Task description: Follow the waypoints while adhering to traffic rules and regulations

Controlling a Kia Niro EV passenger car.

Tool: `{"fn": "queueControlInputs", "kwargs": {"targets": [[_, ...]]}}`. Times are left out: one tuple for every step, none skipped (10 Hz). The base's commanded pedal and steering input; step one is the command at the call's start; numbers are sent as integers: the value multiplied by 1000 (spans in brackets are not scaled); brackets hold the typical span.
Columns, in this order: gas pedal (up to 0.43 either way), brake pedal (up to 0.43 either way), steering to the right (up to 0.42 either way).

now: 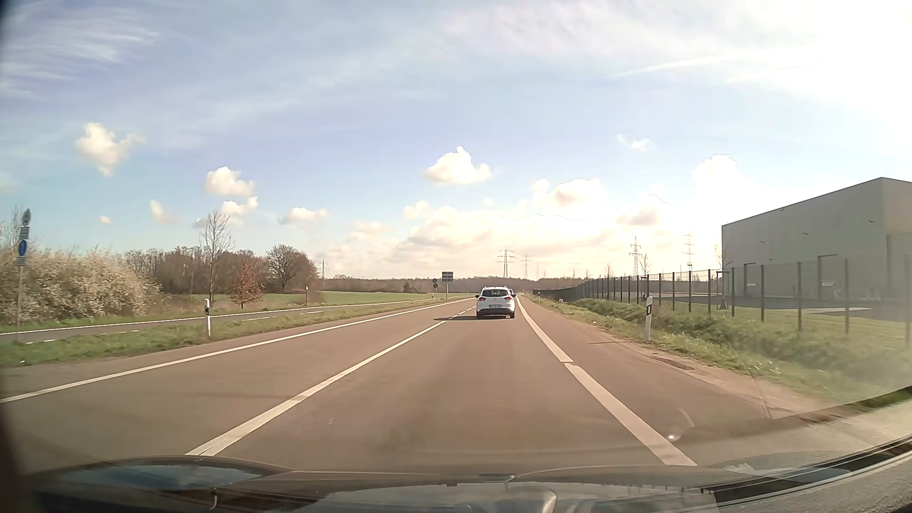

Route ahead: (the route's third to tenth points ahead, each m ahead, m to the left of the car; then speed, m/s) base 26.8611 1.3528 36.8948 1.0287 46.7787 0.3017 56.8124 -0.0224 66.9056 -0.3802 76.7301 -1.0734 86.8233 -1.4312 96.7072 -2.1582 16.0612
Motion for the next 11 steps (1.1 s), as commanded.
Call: {"fn": "queueControlInputs", "kwargs": {"targets": [[299,0,5],[299,0,5],[299,0,5],[299,0,5],[299,0,5],[299,0,5],[299,0,5],[311,0,5],[311,0,5],[311,0,8],[311,0,9]]}}
